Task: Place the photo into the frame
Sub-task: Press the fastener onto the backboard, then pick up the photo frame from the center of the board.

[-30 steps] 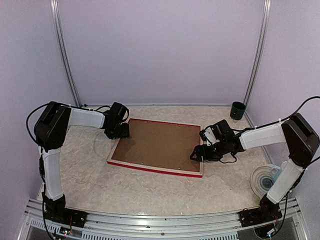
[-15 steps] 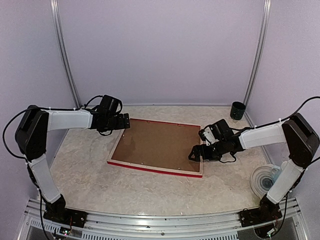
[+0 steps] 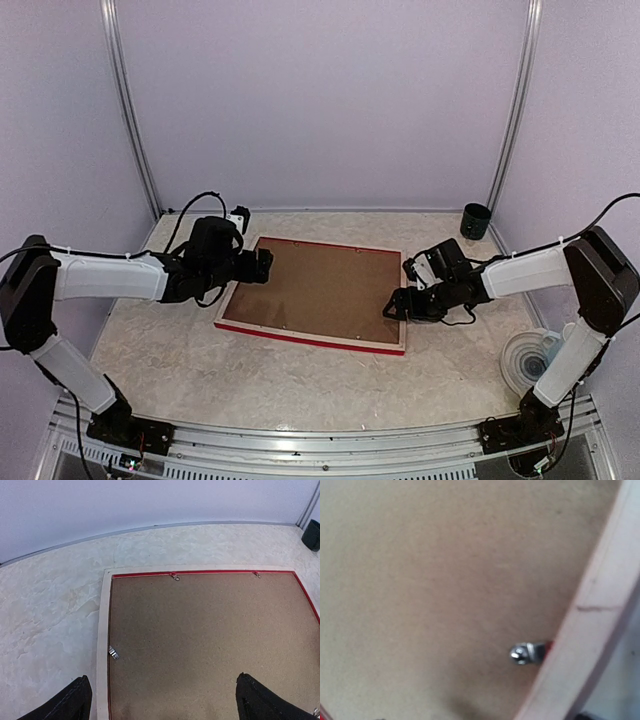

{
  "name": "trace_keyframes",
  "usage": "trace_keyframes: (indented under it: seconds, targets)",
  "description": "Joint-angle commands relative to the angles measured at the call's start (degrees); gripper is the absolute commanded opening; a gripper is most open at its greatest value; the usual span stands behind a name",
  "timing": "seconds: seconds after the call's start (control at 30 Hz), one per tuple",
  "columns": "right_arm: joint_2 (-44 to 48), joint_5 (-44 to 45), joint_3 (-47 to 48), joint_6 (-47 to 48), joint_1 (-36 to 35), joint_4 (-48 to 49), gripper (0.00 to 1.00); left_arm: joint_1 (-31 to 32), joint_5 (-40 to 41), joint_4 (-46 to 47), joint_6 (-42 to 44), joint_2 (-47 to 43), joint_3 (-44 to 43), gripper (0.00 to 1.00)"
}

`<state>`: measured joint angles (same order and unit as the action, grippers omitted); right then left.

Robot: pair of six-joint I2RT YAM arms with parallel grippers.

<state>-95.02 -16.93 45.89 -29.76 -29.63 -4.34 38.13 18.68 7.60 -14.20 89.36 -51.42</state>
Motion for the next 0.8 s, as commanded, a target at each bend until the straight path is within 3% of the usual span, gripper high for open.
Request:
trace_keyframes:
  seconds: [0.0, 0.17, 0.37, 0.77]
  targets:
    - [-1.3, -1.03, -2.37, -1.3, 0.53, -1.36, 0.78, 4.83, 2.45, 12.64, 10.98, -3.41, 6.97, 0.99]
    - [-2.25, -1.67, -2.38, -1.53, 0.53, -0.91, 0.66, 7.14, 2.41, 16.21, 13.83, -3.03, 8.5, 0.99]
    - [-2.27, -1.43, -2.21, -1.49, 0.53, -1.39, 0.52, 12.61, 1.52, 21.99, 24.79, -3.13, 10.96, 0.99]
    - [-2.62, 1.07, -0.03, -0.66, 0.62, -4.64, 0.23, 13.97, -8.36, 23.34, 27.17, -1.76, 12.17, 0.99]
